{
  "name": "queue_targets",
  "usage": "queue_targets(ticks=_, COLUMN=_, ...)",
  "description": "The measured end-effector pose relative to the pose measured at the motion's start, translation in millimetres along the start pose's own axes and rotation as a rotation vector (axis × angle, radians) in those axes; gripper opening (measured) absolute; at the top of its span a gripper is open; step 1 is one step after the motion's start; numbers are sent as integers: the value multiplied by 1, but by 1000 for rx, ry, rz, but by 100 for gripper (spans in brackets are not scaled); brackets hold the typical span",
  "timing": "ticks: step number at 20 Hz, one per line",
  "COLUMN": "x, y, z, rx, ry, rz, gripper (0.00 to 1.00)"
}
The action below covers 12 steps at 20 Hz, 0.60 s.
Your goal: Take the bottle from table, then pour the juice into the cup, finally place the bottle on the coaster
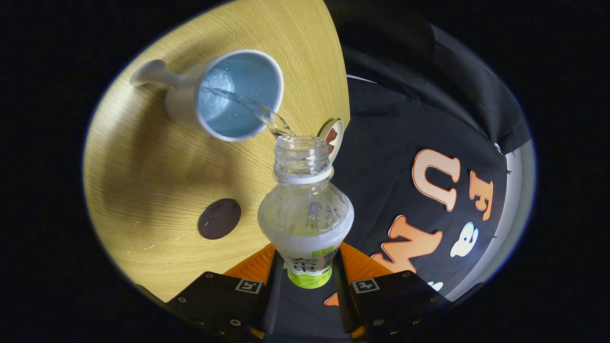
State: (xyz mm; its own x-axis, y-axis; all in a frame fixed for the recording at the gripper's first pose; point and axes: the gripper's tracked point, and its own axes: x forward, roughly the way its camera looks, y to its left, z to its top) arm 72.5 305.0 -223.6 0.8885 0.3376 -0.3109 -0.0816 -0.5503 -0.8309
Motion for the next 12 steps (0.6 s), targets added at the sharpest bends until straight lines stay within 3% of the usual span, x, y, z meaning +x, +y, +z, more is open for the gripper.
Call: queue_targets(ticks=12, x=-3, y=-6, z=2, rx=-46, ry=1, rz=-2, gripper=53)
